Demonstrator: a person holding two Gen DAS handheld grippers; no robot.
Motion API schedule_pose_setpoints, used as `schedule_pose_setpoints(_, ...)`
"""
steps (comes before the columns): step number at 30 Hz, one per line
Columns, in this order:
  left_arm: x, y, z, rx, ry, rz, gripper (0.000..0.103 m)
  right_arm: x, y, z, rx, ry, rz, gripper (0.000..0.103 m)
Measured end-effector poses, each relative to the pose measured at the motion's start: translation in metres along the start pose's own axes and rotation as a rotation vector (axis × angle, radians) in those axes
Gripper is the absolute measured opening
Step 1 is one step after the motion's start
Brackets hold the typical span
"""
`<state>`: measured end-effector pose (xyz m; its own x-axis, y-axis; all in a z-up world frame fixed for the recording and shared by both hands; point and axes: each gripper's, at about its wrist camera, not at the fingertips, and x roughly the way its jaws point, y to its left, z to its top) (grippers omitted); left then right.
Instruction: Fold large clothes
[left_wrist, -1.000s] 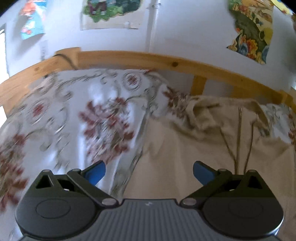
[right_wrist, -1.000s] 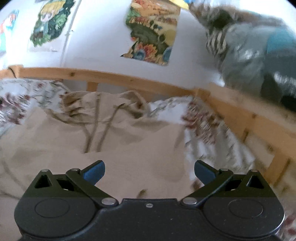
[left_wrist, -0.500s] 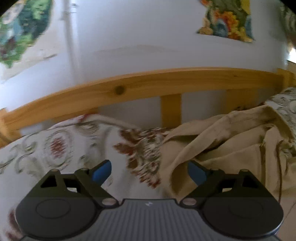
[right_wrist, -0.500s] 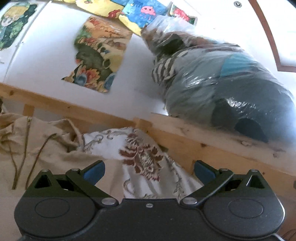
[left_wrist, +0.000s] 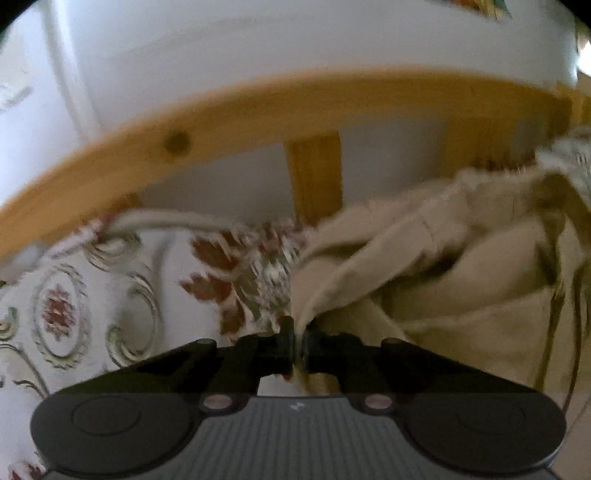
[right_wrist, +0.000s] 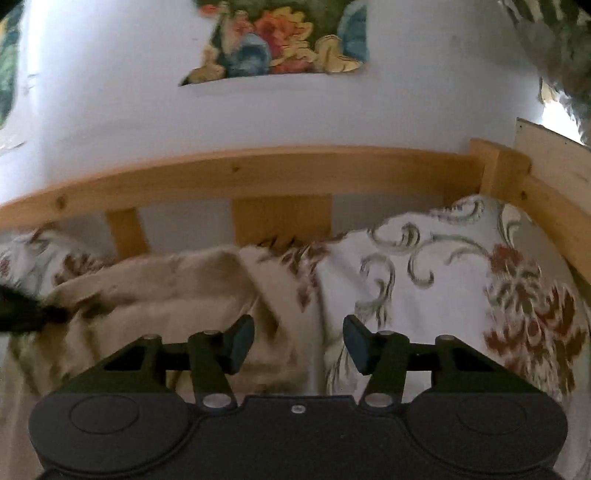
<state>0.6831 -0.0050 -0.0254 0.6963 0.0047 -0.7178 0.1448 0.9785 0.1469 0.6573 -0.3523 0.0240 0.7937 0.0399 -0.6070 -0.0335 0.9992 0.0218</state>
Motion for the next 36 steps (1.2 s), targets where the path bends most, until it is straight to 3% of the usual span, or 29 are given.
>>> schedule_pose_setpoints(1, -0.004, 0.0, 0.0, 0.0, -0.028, 0.012, 0.003, 0.011, 0.002, 0.005, -0.006, 0.031, -0.007, 0.055)
schedule_pose_setpoints(2, -0.01, 0.001, -0.001, -0.004, -0.057, 0.024, 0.003, 0.02, 0.004, 0.007, -0.015, 0.063, -0.006, 0.043)
schedule_pose_setpoints(3, -0.015, 0.004, -0.001, -0.016, -0.085, 0.039, 0.003, 0.028, 0.006, 0.008, -0.037, 0.089, -0.012, 0.011)
schedule_pose_setpoints(4, -0.02, 0.006, -0.001, -0.029, -0.113, 0.066, 0.002, 0.033, 0.01, 0.007, -0.068, 0.112, -0.031, 0.002)
schedule_pose_setpoints(5, -0.026, 0.011, -0.004, -0.048, -0.15, 0.101, 0.002, 0.031, 0.012, 0.006, -0.088, 0.095, -0.053, 0.002)
schedule_pose_setpoints(7, -0.03, 0.015, -0.008, -0.038, -0.187, 0.098, 0.004, 0.014, 0.011, 0.004, -0.113, -0.01, -0.129, 0.001)
schedule_pose_setpoints(10, -0.034, 0.0, -0.027, 0.059, -0.253, 0.182, 0.004, -0.002, 0.001, -0.005, -0.084, -0.1, -0.136, 0.001)
schedule_pose_setpoints(12, -0.034, -0.003, -0.034, 0.028, -0.265, 0.216, 0.004, -0.013, 0.016, -0.019, -0.193, -0.19, -0.193, 0.001)
schedule_pose_setpoints(15, -0.054, 0.006, -0.048, -0.055, -0.359, 0.164, 0.004, -0.029, 0.023, -0.035, -0.228, -0.314, -0.199, 0.001)
schedule_pose_setpoints(20, -0.102, 0.005, -0.088, -0.051, -0.56, 0.154, 0.005, -0.082, 0.023, -0.065, -0.292, -0.513, -0.209, 0.001)
schedule_pose_setpoints(21, -0.111, 0.007, -0.099, -0.064, -0.579, 0.143, 0.01, -0.095, 0.022, -0.075, -0.313, -0.549, -0.208, 0.001)
schedule_pose_setpoints(22, -0.116, 0.008, -0.11, -0.085, -0.58, 0.131, 0.018, -0.108, 0.021, -0.086, -0.338, -0.583, -0.204, 0.001)
schedule_pose_setpoints(24, -0.118, 0.013, -0.13, -0.141, -0.532, 0.101, 0.026, -0.131, 0.02, -0.114, -0.424, -0.644, -0.212, 0.002)
schedule_pose_setpoints(27, -0.117, 0.023, -0.155, -0.226, -0.443, 0.041, 0.031, -0.147, 0.027, -0.154, -0.576, -0.665, -0.221, 0.002)
schedule_pose_setpoints(32, -0.107, 0.024, -0.186, -0.195, -0.261, -0.013, 0.052, -0.155, 0.023, -0.199, -0.676, -0.576, -0.205, 0.003)
schedule_pose_setpoints(33, -0.105, 0.024, -0.19, -0.189, -0.222, -0.042, 0.062, -0.153, 0.022, -0.203, -0.679, -0.549, -0.207, 0.003)
schedule_pose_setpoints(36, -0.107, 0.021, -0.203, -0.142, -0.128, -0.144, 0.074, -0.142, 0.016, -0.2, -0.622, -0.477, -0.205, 0.007)
